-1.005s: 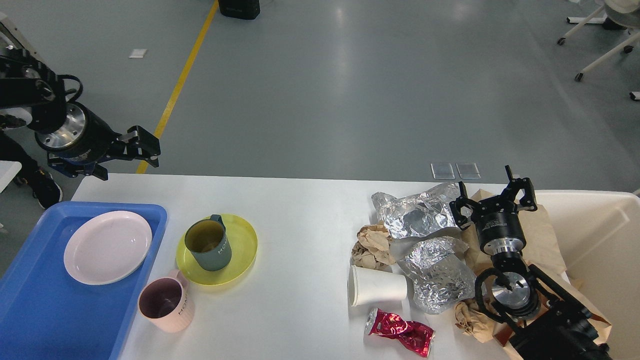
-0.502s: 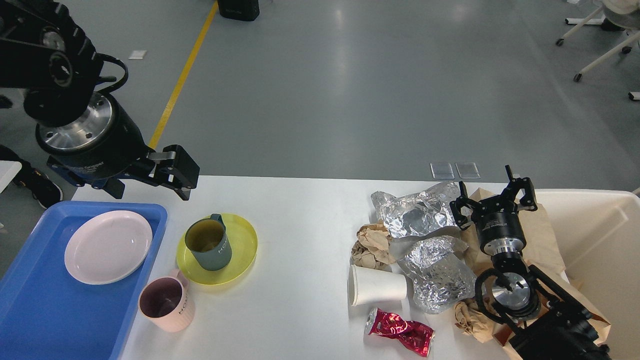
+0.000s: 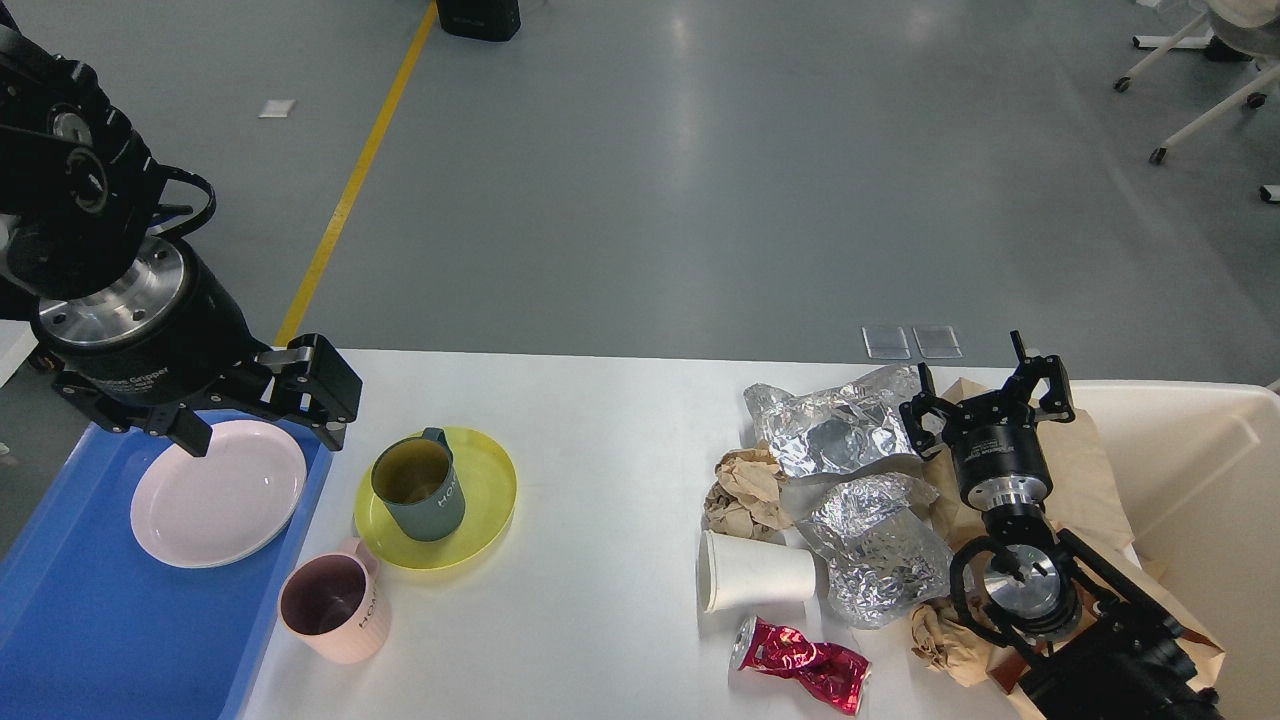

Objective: Tidy desktop
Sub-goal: 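Lower the left gripper onto the pink mug and grasp it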

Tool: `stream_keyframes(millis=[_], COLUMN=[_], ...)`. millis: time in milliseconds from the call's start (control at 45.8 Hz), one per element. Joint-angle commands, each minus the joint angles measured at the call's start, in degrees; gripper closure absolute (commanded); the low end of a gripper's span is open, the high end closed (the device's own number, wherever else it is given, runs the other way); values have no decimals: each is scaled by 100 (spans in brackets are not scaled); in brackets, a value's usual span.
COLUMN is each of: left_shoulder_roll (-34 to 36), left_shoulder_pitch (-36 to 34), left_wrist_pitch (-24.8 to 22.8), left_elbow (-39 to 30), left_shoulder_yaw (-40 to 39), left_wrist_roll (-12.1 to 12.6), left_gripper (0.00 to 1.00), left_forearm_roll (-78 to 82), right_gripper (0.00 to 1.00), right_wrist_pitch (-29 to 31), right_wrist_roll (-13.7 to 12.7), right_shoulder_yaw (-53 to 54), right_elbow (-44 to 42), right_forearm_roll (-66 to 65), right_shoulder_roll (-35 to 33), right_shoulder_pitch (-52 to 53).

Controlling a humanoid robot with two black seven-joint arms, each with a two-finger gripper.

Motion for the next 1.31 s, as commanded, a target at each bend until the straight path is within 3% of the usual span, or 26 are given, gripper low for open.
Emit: stream_keyframes(millis=[0,175,218,349,480,874,1070,1157,1288], left_shoulder_roll=[136,364,452,523,602,690,637,628,637], left_shoulder_pitch=[387,1766,2423,3393,4044,5802,6145,6171,6242], left_wrist_pitch=[82,688,1169,2190,2692,2754,2772,2772,2859], left_elbow=[63,388,502,678,977,2295,2621,2656,2700], left_shoulder_yaw=[7,-28,-89,-177,-204,-915,-1100,-1118,-1161], left_wrist_roll=[16,60,60,51,51,51,34,34,34], left_gripper=[4,4,4,5,5,5,11,22,49], left_forearm_roll=[10,81,115,195,195,204,212,212,212], right_gripper=[0,0,0,0,0,0,0,0,0], right_wrist_pitch=[0,0,0,0,0,0,0,0,0], right_wrist_roll=[1,1,-8,1,-8,1,1,-8,1], right_shoulder_yaw=[0,0,0,0,0,0,0,0,0], right_elbow=[0,0,0,0,0,0,0,0,0], right_forearm_roll=[0,0,0,0,0,0,0,0,0], right_shoulder_roll=[0,0,0,0,0,0,0,0,0], right_shoulder_pitch=[0,0,0,0,0,0,0,0,0])
